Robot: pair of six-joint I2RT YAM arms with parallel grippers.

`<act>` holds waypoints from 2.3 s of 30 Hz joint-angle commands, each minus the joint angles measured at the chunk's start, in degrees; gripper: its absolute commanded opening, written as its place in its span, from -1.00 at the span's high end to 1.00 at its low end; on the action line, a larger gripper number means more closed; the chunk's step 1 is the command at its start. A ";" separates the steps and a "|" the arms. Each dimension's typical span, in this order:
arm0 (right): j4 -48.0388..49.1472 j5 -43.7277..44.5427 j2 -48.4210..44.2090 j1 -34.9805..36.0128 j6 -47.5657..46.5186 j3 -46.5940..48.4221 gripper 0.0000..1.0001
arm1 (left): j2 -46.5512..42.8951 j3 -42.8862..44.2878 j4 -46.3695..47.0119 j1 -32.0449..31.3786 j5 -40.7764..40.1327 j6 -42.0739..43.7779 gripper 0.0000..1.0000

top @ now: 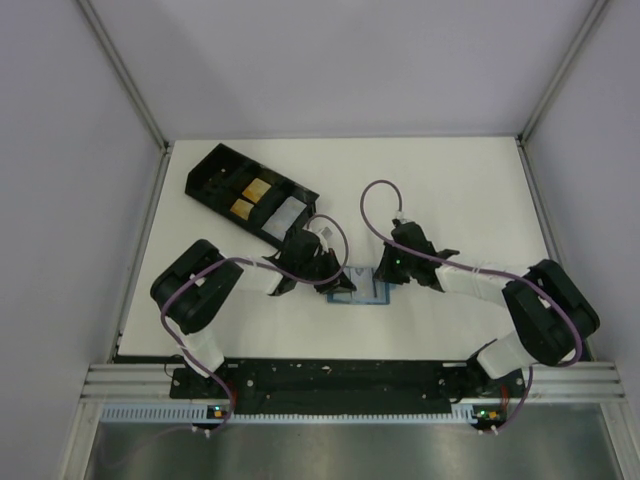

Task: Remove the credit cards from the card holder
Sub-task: Remove the credit card from the card holder.

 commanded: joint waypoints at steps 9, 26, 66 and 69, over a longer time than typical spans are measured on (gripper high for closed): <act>-1.66 -1.50 -4.86 -0.03 -2.57 1.42 0.90 | -1.60 -0.78 -0.56 0.33 -0.60 0.85 0.95; 0.63 -2.82 0.59 -0.47 2.97 -2.62 0.99 | -1.87 -1.40 -0.03 0.51 -0.25 0.59 0.86; -2.88 -0.45 1.74 -1.17 2.62 -4.29 1.00 | 2.09 -6.41 17.54 2.26 5.29 -5.65 0.81; -3.15 -0.19 1.91 -1.17 2.62 -4.38 1.00 | 2.35 -7.29 19.21 2.18 5.29 -6.00 1.00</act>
